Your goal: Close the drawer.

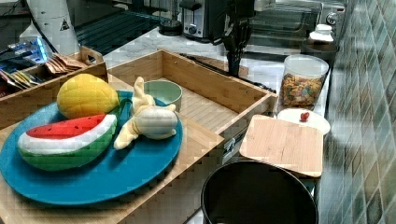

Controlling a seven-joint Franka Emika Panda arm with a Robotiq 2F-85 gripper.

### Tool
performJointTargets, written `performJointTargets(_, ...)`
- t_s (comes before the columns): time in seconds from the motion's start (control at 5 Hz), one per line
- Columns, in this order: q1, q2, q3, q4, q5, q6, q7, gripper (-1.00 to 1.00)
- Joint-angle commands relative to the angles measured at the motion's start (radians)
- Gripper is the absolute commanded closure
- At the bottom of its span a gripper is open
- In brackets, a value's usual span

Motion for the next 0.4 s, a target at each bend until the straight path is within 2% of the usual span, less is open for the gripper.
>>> performJointTargets(0.2, -0.131, -0.031, -0.016, -0.019, 0.117, 0.004, -0.183, 1.00)
performJointTargets(0.4, -0.128, -0.030, -0.047, -0.038, 0.107, 0.006, -0.151, 1.00)
